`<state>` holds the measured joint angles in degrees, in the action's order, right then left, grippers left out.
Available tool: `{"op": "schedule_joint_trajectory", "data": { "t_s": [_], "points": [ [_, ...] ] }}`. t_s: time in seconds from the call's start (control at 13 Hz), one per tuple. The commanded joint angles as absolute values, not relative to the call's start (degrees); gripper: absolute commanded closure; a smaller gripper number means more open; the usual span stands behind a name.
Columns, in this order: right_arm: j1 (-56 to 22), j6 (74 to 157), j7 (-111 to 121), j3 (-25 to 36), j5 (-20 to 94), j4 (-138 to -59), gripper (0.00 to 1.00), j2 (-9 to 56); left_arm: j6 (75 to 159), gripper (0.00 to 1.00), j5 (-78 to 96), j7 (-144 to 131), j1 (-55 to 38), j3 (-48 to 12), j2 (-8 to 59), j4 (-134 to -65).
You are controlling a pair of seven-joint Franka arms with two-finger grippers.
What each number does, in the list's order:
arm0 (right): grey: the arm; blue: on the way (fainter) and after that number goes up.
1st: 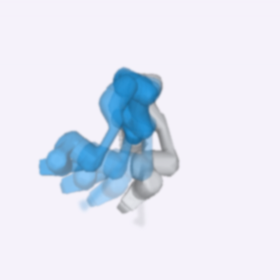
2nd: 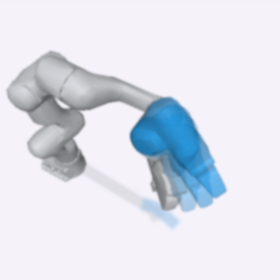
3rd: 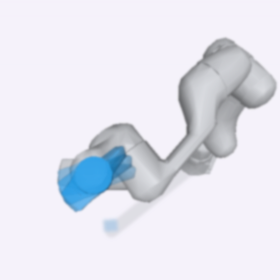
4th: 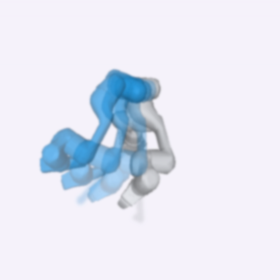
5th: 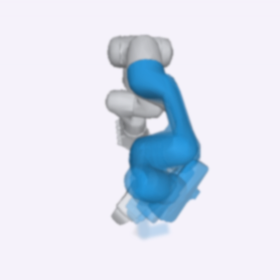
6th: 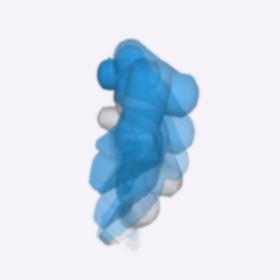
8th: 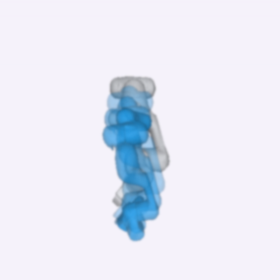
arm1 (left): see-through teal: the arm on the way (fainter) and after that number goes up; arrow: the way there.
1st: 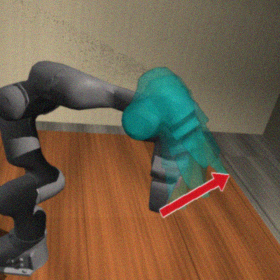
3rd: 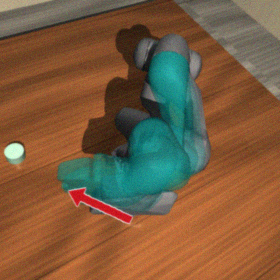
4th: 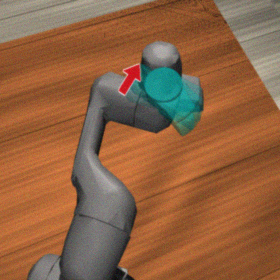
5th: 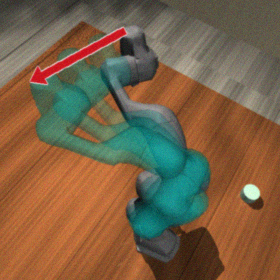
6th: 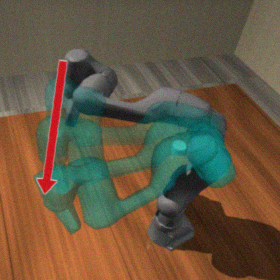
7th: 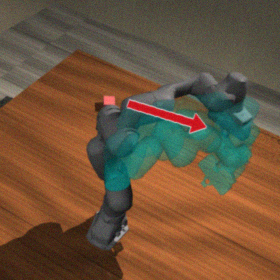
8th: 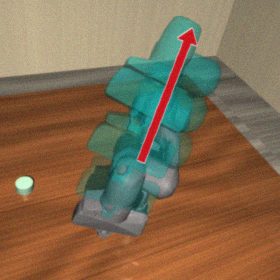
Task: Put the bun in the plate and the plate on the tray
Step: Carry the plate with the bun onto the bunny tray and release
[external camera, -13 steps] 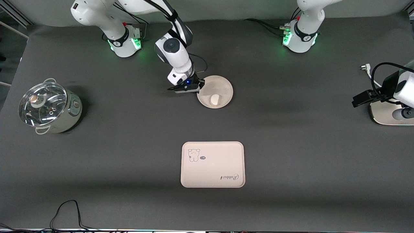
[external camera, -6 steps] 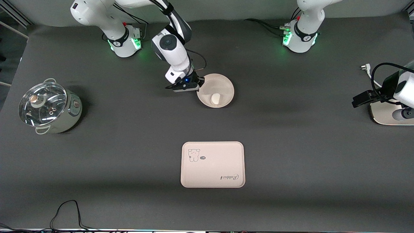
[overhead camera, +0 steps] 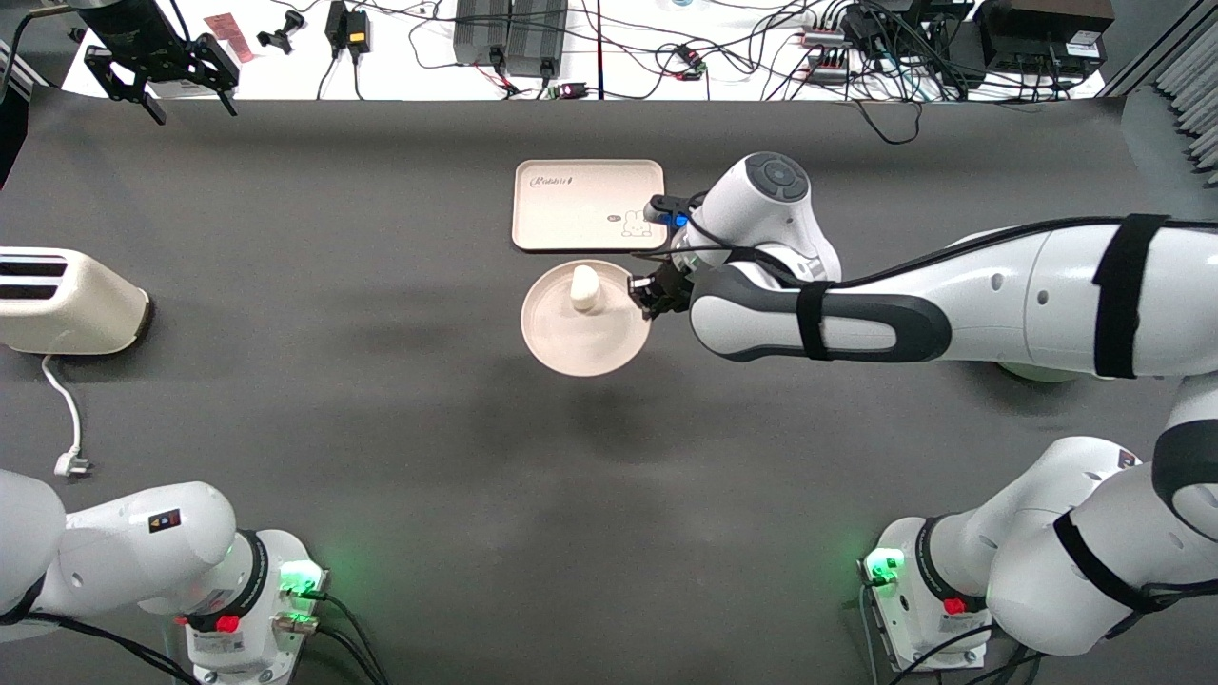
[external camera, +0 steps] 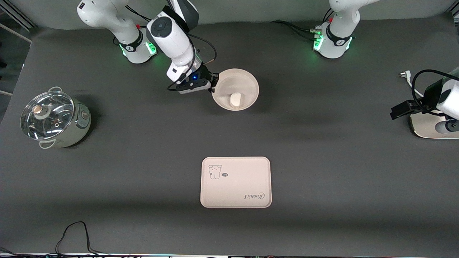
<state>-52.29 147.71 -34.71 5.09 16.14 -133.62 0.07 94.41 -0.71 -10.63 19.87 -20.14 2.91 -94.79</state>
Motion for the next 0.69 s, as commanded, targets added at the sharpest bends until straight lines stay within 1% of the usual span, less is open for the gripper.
{"op": "schedule_joint_trajectory", "data": {
  "t_s": [0.0,0.15,0.23,0.62],
  "points": [
    [-49.5,147.3,-30.5,5.2,18.0,-124.9,1.0,7.9,94.5,0.0,-0.1,-9.9,19.7,-20.0,3.0,-94.1],
    [-46.1,147.0,-28.0,5.2,18.1,-116.1,1.0,15.0,94.5,0.0,-0.1,-9.9,19.7,-20.0,3.0,-94.1],
    [-44.4,145.5,-27.3,5.2,18.1,-110.1,1.0,19.1,94.5,0.0,-0.1,-9.9,19.7,-20.0,3.0,-94.1],
    [-35.8,134.7,-24.9,4.9,20.6,-77.1,1.0,39.9,94.4,0.0,-0.1,-9.9,19.7,-20.1,3.0,-94.1]
  ]
}}
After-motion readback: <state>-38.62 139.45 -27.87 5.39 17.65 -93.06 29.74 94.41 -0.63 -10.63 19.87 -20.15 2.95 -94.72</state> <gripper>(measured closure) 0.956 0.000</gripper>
